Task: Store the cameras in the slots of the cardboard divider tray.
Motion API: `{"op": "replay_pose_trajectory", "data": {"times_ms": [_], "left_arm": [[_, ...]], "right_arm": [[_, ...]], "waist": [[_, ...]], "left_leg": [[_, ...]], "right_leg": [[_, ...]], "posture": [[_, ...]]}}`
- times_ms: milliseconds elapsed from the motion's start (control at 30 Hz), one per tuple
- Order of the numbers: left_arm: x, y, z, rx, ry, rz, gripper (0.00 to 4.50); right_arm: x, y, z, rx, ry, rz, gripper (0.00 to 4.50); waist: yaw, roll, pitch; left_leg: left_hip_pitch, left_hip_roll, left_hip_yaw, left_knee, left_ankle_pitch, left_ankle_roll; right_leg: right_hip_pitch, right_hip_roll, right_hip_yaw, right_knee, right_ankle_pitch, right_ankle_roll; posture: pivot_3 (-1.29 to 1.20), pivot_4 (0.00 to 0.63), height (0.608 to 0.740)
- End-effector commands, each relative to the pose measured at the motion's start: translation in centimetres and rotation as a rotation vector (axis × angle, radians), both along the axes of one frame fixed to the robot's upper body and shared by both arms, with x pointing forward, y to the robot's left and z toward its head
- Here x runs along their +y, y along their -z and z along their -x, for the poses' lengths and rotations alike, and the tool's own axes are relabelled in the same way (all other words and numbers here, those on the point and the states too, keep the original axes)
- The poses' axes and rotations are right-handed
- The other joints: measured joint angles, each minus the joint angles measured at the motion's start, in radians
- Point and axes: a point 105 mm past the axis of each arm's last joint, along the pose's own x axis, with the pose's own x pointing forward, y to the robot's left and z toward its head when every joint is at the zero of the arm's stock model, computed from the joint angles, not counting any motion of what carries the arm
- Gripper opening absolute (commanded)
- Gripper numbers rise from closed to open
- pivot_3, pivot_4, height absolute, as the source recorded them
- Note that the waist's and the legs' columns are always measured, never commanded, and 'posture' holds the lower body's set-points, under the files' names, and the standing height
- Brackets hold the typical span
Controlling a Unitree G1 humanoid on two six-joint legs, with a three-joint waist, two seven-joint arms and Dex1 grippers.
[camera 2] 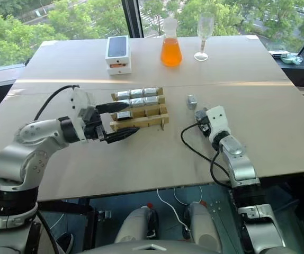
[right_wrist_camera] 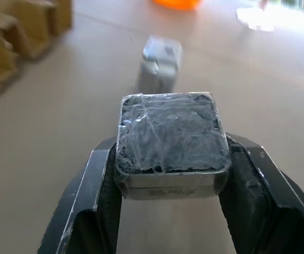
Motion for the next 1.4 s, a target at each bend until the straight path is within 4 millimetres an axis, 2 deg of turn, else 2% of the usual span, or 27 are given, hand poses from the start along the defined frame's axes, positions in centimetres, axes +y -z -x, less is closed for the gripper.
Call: {"op": "replay_pose_trajectory", "data": {"times_ms": [33, 100, 200, 333, 533, 667, 967, 1100, 1167, 1233, 1300, 1333, 1400], "left_arm": [[-0.9, -0.6, -0.4, 0.039, 0.088, 0.015, 4.50], [-1.4, -0.4, -1.1, 0.055, 0.151, -0.026, 4.50], [-1.7, -0.1, -2.1, 0.078, 0.222, -0.078, 4.50], [-2.9, -0.1, -3.1, 0.146, 0.322, -0.133, 4.50], [-3.8, 0.0, -3.2, 0.185, 0.427, -0.210, 4.50], [-3.2, 0.4, -2.4, 0.227, 0.493, -0.273, 4.50], [-2.4, 1.0, -2.3, 0.262, 0.511, -0.299, 4.50], [-2.7, 0.9, -2.6, 0.256, 0.501, -0.287, 3.20], [-2.7, 0.9, -2.5, 0.261, 0.506, -0.284, 2.31], [-2.7, 1.2, -2.5, 0.263, 0.506, -0.285, 1.21], [-2.6, 1.4, -2.6, 0.262, 0.500, -0.287, 0.79], [-2.6, 1.5, -2.6, 0.262, 0.498, -0.287, 0.80], [-2.5, 1.5, -2.7, 0.260, 0.491, -0.290, 0.80]], "right_arm": [[4.1, -3.8, 2.5, -0.290, -0.284, 0.215, 1.95], [6.2, -4.3, 4.1, -0.422, -0.449, 0.368, 1.95], [7.7, -3.8, 5.2, -0.562, -0.605, 0.589, 1.95], [9.3, -4.1, 6.0, -0.692, -0.743, 0.723, 1.95], [10.4, -4.6, 6.3, -0.780, -0.803, 0.788, 1.95], [10.9, -4.6, 6.5, -0.791, -0.808, 0.779, 1.95], [11.5, -4.2, 6.8, -0.799, -0.817, 0.763, 1.95], [11.7, -4.1, 6.9, -0.800, -0.825, 0.760, 1.95], [11.7, -4.2, 6.9, -0.803, -0.826, 0.760, 1.95], [11.7, -4.1, 6.9, -0.803, -0.827, 0.761, 1.95], [11.5, -4.0, 6.7, -0.788, -0.821, 0.776, 1.95], [11.5, -3.9, 6.6, -0.781, -0.815, 0.781, 1.95], [11.4, -4.1, 6.7, -0.774, -0.810, 0.755, 3.01]], "waist": [[0.000, 0.000, 0.000], [-0.002, 0.000, 0.000], [-0.002, 0.000, 0.000], [0.000, -0.001, 0.000], [0.000, -0.001, 0.000], [-0.001, -0.001, 0.001], [-0.001, -0.001, 0.001], [0.000, -0.001, 0.001], [-0.001, -0.001, 0.001], [-0.001, -0.001, 0.001], [-0.001, -0.001, 0.001], [-0.001, -0.001, 0.001], [-0.001, -0.001, 0.001]], "left_leg": [[0.000, 0.000, 0.000, 0.000, 0.000, 0.000], [0.000, 0.000, 0.000, 0.000, 0.000, 0.000], [0.001, 0.001, 0.001, -0.001, 0.000, 0.000], [0.000, 0.001, 0.002, -0.001, 0.000, 0.000], [-0.001, 0.001, 0.005, 0.000, 0.000, 0.000], [-0.001, 0.001, 0.005, 0.000, 0.000, 0.000], [0.000, 0.001, 0.006, 0.000, 0.000, 0.000], [0.000, 0.001, 0.006, 0.000, 0.000, 0.000], [0.000, 0.001, 0.006, 0.000, 0.000, 0.000], [0.000, 0.001, 0.006, 0.000, 0.000, 0.000], [0.000, 0.001, 0.006, 0.000, 0.000, 0.000], [0.000, 0.001, 0.006, 0.000, 0.000, 0.000], [0.000, 0.001, 0.006, 0.000, 0.000, 0.000]], "right_leg": [[0.000, 0.000, 0.000, 0.000, 0.000, 0.000], [0.000, 0.003, 0.000, 0.000, 0.000, 0.000], [0.000, 0.007, 0.001, 0.000, 0.000, 0.000], [-0.002, 0.007, 0.001, 0.000, 0.000, 0.000], [-0.003, 0.006, 0.005, -0.002, 0.002, -0.003], [-0.003, 0.007, 0.005, -0.002, 0.002, -0.003], [-0.003, 0.007, 0.006, 0.000, 0.000, -0.001], [-0.003, 0.006, 0.006, 0.000, 0.001, -0.002], [-0.003, 0.006, 0.006, 0.000, 0.001, -0.002], [-0.003, 0.006, 0.006, 0.000, 0.001, -0.002], [-0.003, 0.006, 0.006, 0.000, 0.001, -0.002], [-0.003, 0.006, 0.006, 0.000, 0.001, -0.002], [-0.003, 0.006, 0.006, 0.000, 0.001, -0.002]], "posture": [[0.00, 0.150, 0.740], [0.00, 0.150, 0.740], [0.00, 0.150, 0.740], [0.00, 0.150, 0.740], [0.00, 0.150, 0.740], [0.00, 0.150, 0.740], [0.00, 0.150, 0.740], [0.00, 0.150, 0.740], [0.00, 0.150, 0.740], [0.00, 0.150, 0.740], [0.00, 0.150, 0.740], [0.00, 0.150, 0.740], [0.00, 0.150, 0.740]]}}
